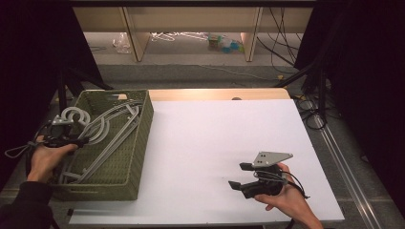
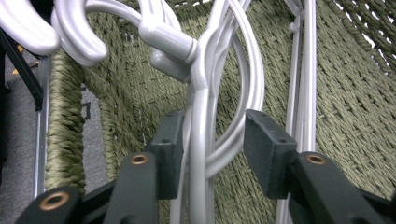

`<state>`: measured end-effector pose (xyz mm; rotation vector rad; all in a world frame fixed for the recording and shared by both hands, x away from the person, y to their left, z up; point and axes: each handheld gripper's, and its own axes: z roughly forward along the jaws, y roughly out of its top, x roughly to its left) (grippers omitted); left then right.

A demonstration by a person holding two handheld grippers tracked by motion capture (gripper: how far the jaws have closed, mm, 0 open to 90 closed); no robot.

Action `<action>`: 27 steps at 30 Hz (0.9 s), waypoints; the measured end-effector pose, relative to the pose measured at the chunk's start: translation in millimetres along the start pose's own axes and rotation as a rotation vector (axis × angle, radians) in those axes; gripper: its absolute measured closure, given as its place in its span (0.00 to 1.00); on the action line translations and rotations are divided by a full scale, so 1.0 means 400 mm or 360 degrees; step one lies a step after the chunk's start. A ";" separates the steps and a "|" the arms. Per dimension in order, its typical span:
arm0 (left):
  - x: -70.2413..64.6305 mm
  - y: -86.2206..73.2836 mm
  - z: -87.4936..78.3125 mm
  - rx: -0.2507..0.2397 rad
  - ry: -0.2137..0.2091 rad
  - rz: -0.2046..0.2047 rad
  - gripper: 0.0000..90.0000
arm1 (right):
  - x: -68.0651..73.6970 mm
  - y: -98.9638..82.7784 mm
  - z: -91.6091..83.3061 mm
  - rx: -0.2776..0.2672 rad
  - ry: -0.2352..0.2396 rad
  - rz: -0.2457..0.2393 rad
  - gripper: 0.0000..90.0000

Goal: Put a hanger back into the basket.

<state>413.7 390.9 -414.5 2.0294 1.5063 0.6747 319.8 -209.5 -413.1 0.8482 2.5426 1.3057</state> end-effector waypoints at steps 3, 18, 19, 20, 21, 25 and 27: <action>-0.002 0.004 -0.011 -0.0045 0.0079 -0.0085 0.48 | 0.000 0.000 0.000 0.0002 0.0006 0.0013 0.30; -0.109 0.025 -0.120 -0.0447 -0.0155 -0.0170 0.25 | -0.004 -0.002 0.000 -0.0019 -0.0025 0.0025 0.27; -0.120 0.026 -0.126 -0.0474 -0.0187 -0.0177 0.24 | -0.005 -0.002 0.001 -0.0015 -0.0022 0.0033 0.27; -0.131 0.027 -0.132 -0.0494 -0.0230 -0.0191 0.23 | -0.005 -0.002 0.000 -0.0019 -0.0025 0.0033 0.27; -0.143 0.029 -0.137 -0.0515 -0.0261 -0.0194 0.21 | -0.005 -0.002 0.001 -0.0028 -0.0028 0.0036 0.27; -0.184 0.038 -0.156 -0.0582 -0.0340 -0.0150 0.20 | -0.005 -0.002 0.002 -0.0037 -0.0037 0.0037 0.25; -0.202 0.042 -0.164 -0.0606 -0.0363 -0.0126 0.20 | -0.005 -0.002 0.002 -0.0044 -0.0040 0.0042 0.25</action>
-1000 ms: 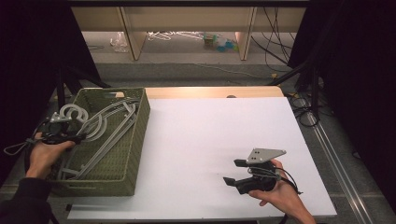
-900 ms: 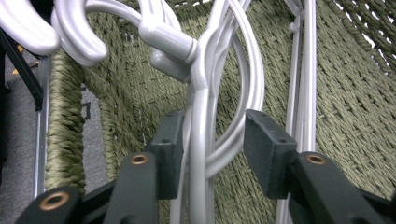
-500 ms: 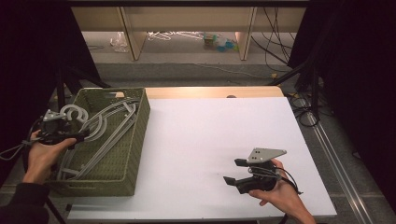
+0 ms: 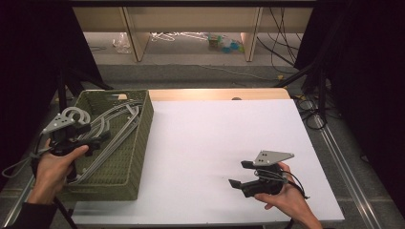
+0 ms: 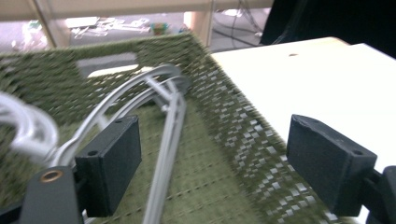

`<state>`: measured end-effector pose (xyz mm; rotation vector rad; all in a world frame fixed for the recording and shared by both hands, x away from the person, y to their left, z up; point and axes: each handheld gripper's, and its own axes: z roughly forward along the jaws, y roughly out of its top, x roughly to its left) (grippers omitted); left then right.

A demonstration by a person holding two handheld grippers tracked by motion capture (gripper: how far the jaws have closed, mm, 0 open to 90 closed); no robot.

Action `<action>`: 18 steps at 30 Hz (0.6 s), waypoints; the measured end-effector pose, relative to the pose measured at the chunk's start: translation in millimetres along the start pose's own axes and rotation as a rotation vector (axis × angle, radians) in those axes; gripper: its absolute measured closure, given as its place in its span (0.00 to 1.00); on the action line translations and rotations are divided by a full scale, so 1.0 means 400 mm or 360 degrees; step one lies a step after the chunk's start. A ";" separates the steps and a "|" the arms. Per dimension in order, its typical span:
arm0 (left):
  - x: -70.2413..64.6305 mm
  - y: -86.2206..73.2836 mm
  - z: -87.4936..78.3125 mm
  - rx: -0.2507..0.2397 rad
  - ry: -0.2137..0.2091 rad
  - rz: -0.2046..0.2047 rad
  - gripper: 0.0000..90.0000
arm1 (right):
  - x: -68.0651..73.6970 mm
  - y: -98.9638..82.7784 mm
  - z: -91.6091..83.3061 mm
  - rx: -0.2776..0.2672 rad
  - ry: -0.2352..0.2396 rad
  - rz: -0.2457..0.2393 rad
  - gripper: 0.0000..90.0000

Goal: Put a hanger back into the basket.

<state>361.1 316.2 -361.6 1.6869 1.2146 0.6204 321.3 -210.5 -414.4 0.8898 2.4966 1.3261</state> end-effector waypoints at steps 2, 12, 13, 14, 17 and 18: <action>-0.020 0.001 0.001 -0.0017 -0.0023 0.0014 0.20 | -0.001 0.000 0.000 -0.0003 -0.0004 0.0007 0.24; -0.128 -0.014 0.014 -0.0072 -0.0186 0.0076 0.20 | -0.002 -0.001 0.002 -0.0047 -0.0009 0.0018 0.21; -0.140 -0.016 0.017 -0.0067 -0.0201 0.0088 0.20 | -0.003 -0.002 0.003 -0.0055 -0.0015 0.0018 0.20; -0.150 -0.019 0.021 -0.0073 -0.0215 0.0111 0.20 | -0.003 -0.002 0.003 -0.0059 -0.0013 0.0026 0.20; -0.179 -0.028 0.026 -0.0059 -0.0261 0.0136 0.20 | -0.003 -0.004 0.005 -0.0063 -0.0005 0.0029 0.20; -0.188 -0.030 0.026 -0.0062 -0.0268 0.0133 0.20 | -0.003 -0.005 0.006 -0.0065 -0.0007 0.0029 0.20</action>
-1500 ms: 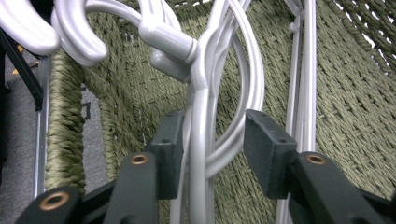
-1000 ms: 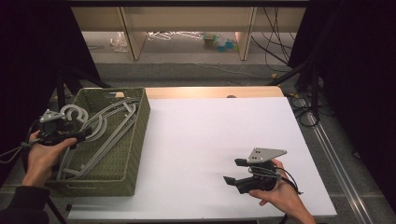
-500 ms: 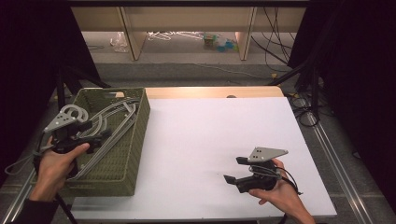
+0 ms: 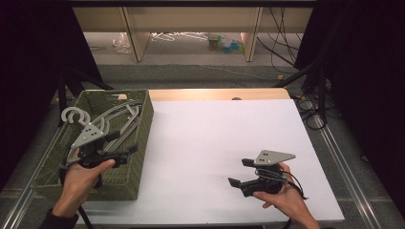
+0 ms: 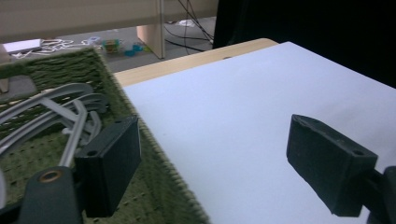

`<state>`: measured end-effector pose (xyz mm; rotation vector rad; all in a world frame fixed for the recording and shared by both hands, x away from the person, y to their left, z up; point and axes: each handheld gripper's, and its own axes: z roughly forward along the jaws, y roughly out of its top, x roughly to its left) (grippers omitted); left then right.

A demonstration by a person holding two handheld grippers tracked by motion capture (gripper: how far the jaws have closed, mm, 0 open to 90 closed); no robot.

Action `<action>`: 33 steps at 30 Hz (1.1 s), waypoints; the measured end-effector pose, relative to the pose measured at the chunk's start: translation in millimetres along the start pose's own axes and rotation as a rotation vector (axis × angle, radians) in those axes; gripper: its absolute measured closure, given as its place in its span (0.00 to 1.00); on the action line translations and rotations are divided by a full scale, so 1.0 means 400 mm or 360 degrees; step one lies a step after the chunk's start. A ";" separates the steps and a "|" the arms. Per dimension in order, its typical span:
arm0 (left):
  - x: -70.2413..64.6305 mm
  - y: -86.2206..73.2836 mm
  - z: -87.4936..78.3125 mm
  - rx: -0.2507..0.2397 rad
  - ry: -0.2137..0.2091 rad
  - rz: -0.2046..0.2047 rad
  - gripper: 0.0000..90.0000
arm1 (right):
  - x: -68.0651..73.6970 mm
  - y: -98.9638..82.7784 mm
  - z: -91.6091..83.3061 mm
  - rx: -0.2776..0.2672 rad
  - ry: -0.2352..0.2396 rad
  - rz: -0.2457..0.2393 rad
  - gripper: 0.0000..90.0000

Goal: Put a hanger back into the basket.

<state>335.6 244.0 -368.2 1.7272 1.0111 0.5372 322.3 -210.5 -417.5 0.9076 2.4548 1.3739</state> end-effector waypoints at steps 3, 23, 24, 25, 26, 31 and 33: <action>-0.019 0.000 -0.001 -0.0010 -0.0015 0.0043 0.20 | -0.001 -0.003 0.002 0.0005 0.0004 0.0014 0.20; -0.205 -0.100 0.048 0.0055 -0.0207 0.0192 0.20 | -0.004 -0.014 0.007 -0.0051 -0.0003 0.0008 0.20; -0.211 -0.109 0.051 0.0052 -0.0213 0.0192 0.20 | -0.004 -0.015 0.008 -0.0057 -0.0009 0.0001 0.20; -0.215 -0.119 0.057 0.0053 -0.0226 0.0206 0.20 | -0.004 -0.015 0.008 -0.0058 -0.0005 0.0000 0.20; -0.220 -0.128 0.061 0.0062 -0.0223 0.0202 0.20 | -0.003 -0.015 0.008 -0.0060 -0.0008 0.0000 0.20; -0.222 -0.166 0.079 0.0094 -0.0261 0.0251 0.20 | 0.004 -0.016 0.010 -0.0076 0.0004 0.0014 0.20; -0.219 -0.173 0.080 0.0072 -0.0249 0.0235 0.20 | 0.009 -0.018 0.009 -0.0093 -0.0025 0.0000 0.20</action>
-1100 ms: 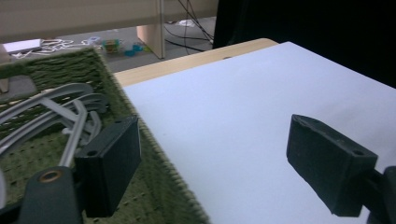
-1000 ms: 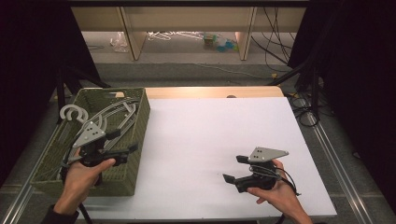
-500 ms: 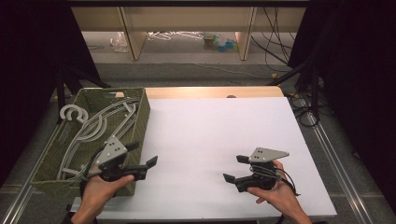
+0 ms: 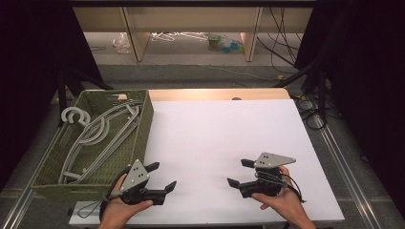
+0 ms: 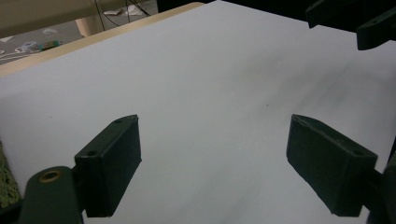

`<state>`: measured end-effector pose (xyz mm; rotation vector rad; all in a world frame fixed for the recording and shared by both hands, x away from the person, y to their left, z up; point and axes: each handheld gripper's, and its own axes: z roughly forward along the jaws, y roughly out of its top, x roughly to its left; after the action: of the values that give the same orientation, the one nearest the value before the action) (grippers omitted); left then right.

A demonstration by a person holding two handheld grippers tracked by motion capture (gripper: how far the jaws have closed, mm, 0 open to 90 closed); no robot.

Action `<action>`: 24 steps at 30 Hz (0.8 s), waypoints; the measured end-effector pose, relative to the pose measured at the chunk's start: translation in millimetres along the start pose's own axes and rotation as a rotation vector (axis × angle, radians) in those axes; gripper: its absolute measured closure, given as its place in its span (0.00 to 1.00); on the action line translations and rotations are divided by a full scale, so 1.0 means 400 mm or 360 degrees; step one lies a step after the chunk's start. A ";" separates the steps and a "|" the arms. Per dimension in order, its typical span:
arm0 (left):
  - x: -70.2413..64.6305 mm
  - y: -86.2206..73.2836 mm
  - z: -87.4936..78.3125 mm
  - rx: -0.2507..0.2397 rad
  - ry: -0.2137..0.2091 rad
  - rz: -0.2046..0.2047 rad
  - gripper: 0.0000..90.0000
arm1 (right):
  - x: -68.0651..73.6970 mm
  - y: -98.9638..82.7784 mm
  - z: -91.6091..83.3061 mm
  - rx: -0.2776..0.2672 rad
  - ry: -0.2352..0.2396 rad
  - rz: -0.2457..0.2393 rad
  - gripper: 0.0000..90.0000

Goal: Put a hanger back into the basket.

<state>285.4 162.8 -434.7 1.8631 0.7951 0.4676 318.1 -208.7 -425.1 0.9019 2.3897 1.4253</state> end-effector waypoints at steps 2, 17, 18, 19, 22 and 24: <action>-0.001 -0.008 -0.002 -0.0011 0.0007 -0.0006 0.20 | 0.005 -0.002 -0.002 0.0012 0.0008 0.0000 0.20; -0.004 -0.025 -0.030 -0.0067 -0.0040 -0.0022 0.18 | 0.051 -0.059 -0.028 -0.0005 0.0003 0.0000 0.19; -0.002 -0.025 -0.028 -0.0075 -0.0058 -0.0023 0.18 | 0.050 -0.059 -0.029 -0.0007 0.0000 -0.0002 0.19; -0.002 -0.025 -0.029 -0.0063 -0.0047 -0.0020 0.18 | 0.050 -0.058 -0.030 -0.0022 -0.0018 0.0001 0.19; -0.003 -0.026 -0.027 -0.0052 -0.0045 -0.0021 0.18 | 0.043 -0.056 -0.035 -0.0047 -0.0066 -0.0009 0.19; 0.000 -0.026 -0.025 -0.0064 -0.0051 -0.0012 0.18 | 0.041 -0.057 -0.035 -0.0066 -0.0060 0.0019 0.19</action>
<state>275.7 172.1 -440.2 1.8257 0.7655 0.4450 289.7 -216.7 -435.2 0.9257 2.3225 1.4435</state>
